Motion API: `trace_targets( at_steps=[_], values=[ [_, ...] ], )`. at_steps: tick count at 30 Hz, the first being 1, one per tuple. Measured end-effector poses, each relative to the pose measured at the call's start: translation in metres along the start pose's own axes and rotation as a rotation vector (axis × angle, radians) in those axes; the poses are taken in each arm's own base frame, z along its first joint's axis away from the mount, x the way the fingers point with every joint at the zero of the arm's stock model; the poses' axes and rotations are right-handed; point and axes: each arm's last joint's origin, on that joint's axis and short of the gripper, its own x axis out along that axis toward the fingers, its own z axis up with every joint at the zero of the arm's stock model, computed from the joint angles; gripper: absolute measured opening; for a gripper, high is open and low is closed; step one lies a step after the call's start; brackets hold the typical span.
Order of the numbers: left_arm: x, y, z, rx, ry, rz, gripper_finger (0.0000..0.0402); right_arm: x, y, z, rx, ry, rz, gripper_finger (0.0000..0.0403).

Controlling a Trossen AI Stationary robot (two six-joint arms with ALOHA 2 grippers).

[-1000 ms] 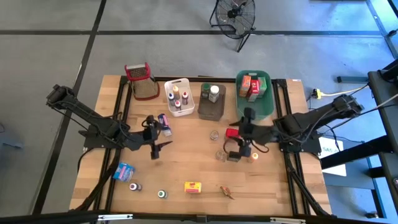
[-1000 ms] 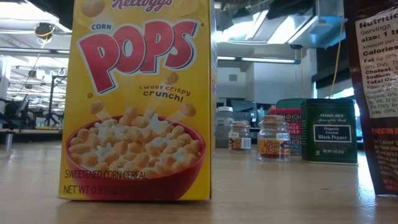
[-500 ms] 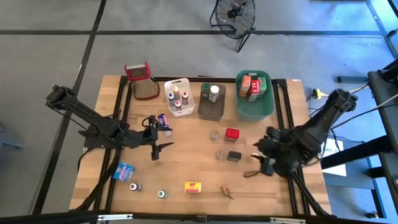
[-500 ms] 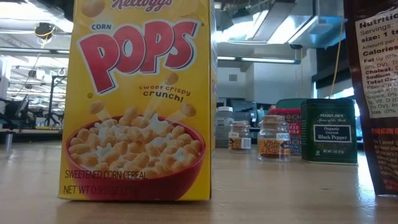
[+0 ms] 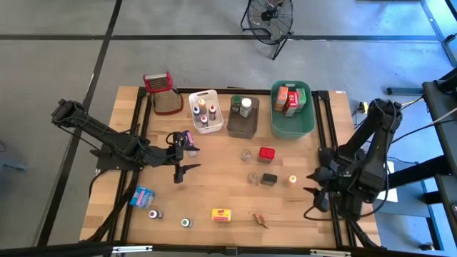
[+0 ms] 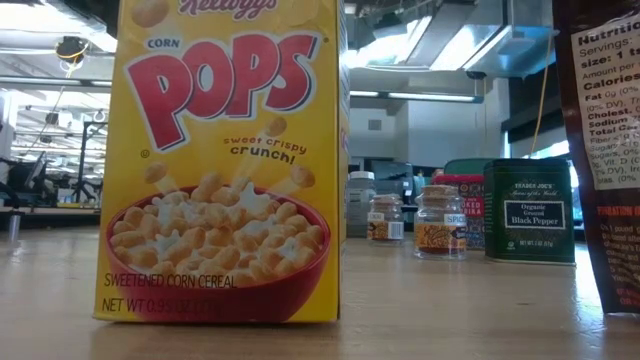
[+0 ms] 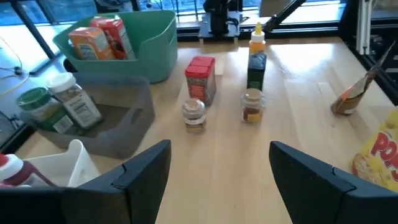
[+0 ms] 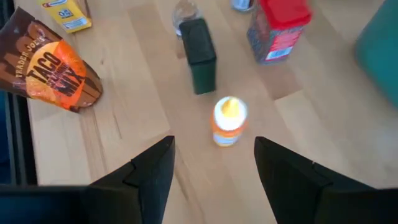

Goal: Pick & Place Kitchen Items
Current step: Put the yellow food coloring into the white bin

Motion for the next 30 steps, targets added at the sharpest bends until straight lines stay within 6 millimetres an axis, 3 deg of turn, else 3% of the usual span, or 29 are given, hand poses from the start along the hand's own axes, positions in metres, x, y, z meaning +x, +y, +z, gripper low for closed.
trace_targets(
  at_steps=[9, 21, 30],
  values=[
    [0.0, -0.001, 0.008, 0.072, -0.073, 0.013, 0.0267, 0.057, -0.016, -0.057, 0.042, -0.144, 0.124, 0.0222],
    [-0.001, -0.001, 0.016, 0.041, -0.148, 0.006, 0.0267, 0.078, -0.033, -0.071, -0.039, -0.2, 0.058, 0.0222],
    [-0.001, -0.001, 0.016, 0.079, -0.153, 0.012, 0.0267, 0.104, -0.029, -0.09, -0.077, -0.259, -0.045, 0.0222]
  ],
)
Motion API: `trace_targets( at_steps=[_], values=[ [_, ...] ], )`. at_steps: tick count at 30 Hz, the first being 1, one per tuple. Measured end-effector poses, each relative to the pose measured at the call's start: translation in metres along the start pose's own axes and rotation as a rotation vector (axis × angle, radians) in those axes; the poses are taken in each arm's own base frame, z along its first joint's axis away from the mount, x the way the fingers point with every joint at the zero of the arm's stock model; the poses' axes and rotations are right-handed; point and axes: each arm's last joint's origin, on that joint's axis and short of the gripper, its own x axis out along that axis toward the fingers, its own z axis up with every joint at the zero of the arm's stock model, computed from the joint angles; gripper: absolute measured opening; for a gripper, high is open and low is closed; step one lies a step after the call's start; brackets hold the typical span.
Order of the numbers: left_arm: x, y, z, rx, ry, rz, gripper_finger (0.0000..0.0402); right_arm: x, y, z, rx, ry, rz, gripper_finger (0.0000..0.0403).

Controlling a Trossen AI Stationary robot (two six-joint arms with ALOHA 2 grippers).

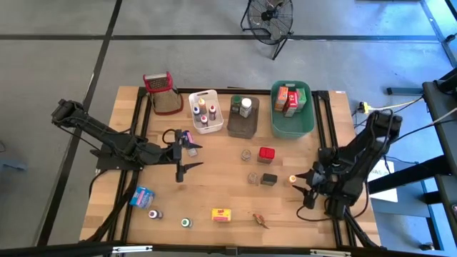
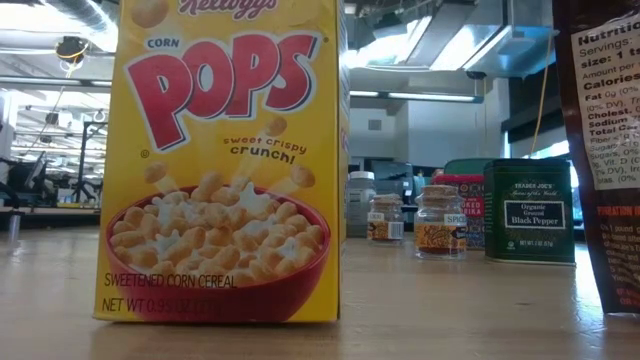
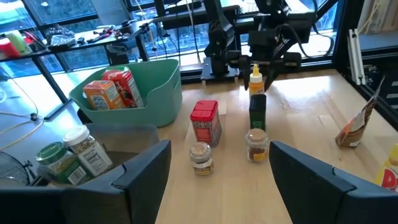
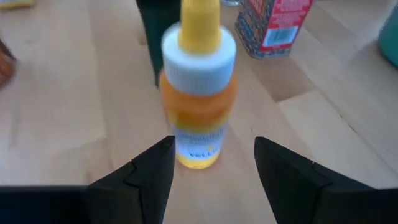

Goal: Pick & Place Kitchen Items
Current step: Put the yellow food coloring into the white bin

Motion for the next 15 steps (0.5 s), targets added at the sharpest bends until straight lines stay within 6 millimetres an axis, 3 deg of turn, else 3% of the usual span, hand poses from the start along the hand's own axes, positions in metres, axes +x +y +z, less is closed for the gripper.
trace_targets(
  at_steps=[8, 15],
  values=[
    [0.001, 0.002, 0.001, -0.009, -0.01, 0.009, 0.0267, 0.014, 0.005, -0.018, 0.011, -0.045, -0.047, 0.0222],
    [0.004, 0.007, 0.003, -0.033, -0.024, 0.037, 0.0267, 0.017, 0.007, -0.02, 0.008, -0.129, -0.038, 0.0222]
  ],
)
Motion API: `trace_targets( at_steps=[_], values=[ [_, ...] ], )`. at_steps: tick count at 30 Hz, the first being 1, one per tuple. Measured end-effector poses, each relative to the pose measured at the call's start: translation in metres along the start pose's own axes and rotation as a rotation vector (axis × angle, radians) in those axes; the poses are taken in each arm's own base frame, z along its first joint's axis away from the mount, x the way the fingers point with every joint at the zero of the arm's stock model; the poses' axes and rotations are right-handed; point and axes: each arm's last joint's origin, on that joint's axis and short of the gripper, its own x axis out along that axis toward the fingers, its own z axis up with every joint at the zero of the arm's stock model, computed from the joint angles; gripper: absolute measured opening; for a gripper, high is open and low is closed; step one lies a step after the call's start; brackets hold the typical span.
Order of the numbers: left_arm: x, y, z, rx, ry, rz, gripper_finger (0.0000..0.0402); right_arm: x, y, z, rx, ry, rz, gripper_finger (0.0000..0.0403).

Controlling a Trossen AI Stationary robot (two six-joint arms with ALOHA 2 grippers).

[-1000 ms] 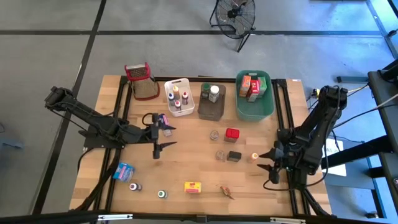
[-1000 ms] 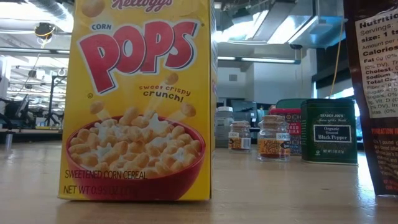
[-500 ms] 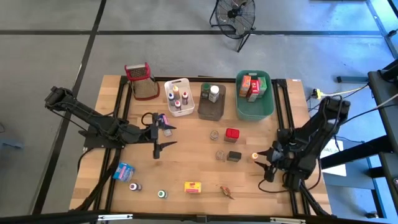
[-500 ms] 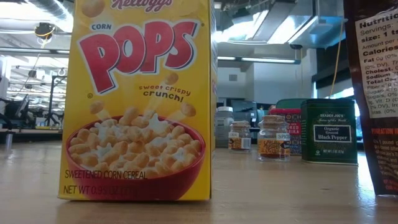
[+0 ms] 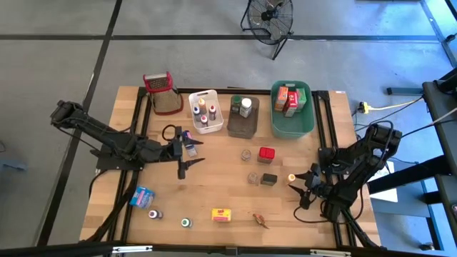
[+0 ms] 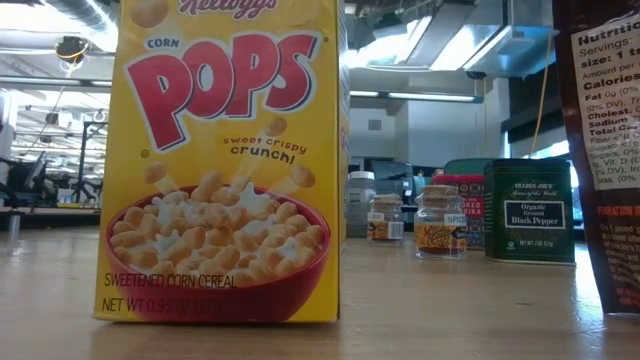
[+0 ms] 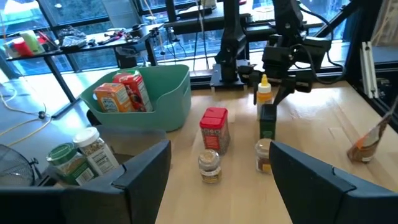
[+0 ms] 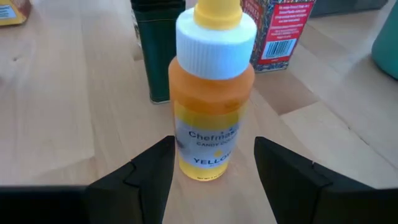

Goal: Pick & Place Kitchen Items
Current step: Put the yellow food coloring into the white bin

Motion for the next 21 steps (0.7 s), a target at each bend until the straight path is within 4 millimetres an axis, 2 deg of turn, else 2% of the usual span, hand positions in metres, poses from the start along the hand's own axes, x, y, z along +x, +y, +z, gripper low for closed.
trace_targets(
  at_steps=[12, 21],
  values=[
    [0.001, 0.0, 0.005, -0.016, -0.049, -0.089, 0.0267, 0.01, 0.006, 0.005, -0.054, -0.003, -0.013, 0.0222],
    [0.001, 0.0, 0.006, -0.021, -0.054, -0.093, 0.0267, 0.019, 0.004, 0.009, -0.03, 0.039, -0.068, 0.0222]
  ],
)
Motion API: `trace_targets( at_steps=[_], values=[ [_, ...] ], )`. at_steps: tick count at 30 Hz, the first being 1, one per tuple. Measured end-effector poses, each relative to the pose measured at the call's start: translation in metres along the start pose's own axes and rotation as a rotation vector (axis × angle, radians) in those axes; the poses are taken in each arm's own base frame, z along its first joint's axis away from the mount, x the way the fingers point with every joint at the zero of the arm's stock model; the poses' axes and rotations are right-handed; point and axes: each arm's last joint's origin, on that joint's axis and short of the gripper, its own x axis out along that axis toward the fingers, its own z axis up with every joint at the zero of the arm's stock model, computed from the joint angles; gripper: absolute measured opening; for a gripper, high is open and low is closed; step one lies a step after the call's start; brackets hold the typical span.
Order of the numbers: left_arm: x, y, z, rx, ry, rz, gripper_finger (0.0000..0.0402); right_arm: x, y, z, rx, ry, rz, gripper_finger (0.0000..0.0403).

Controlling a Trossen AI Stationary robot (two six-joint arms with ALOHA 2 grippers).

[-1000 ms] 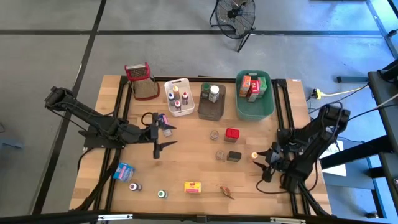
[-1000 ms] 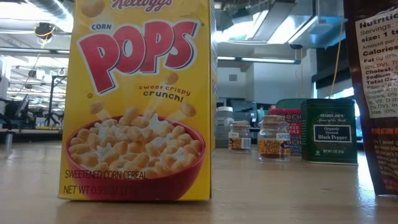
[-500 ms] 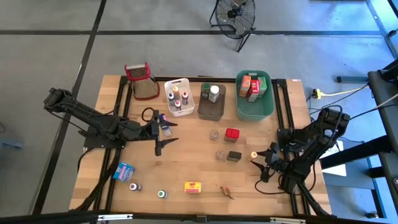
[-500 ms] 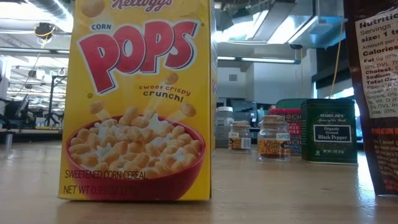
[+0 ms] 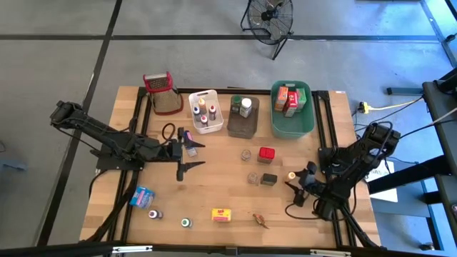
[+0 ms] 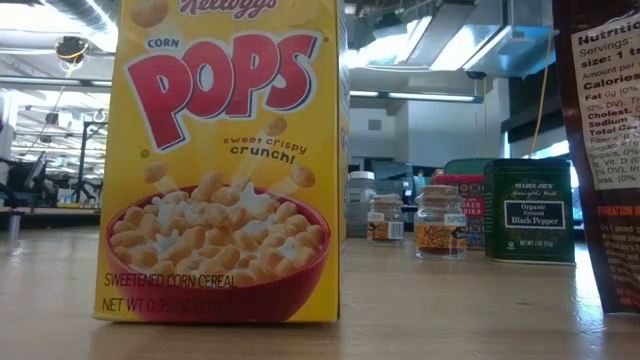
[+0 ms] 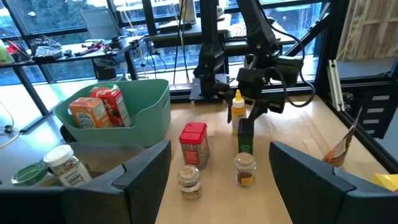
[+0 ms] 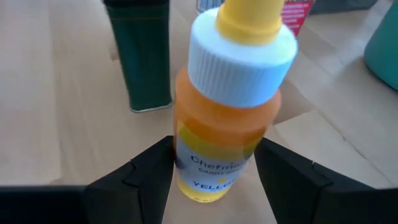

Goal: Pick & Place Kitchen Items
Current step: Put the yellow food coloring into the white bin

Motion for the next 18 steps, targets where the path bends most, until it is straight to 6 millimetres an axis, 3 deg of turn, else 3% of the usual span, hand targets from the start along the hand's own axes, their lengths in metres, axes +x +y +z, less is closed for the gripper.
trace_targets(
  at_steps=[18],
  values=[
    [-0.0002, -0.0006, -0.0002, -0.013, 0.001, -0.004, 0.0267, 0.002, -0.0006, 0.0003, -0.014, 0.032, -0.012, 0.0222]
  ],
)
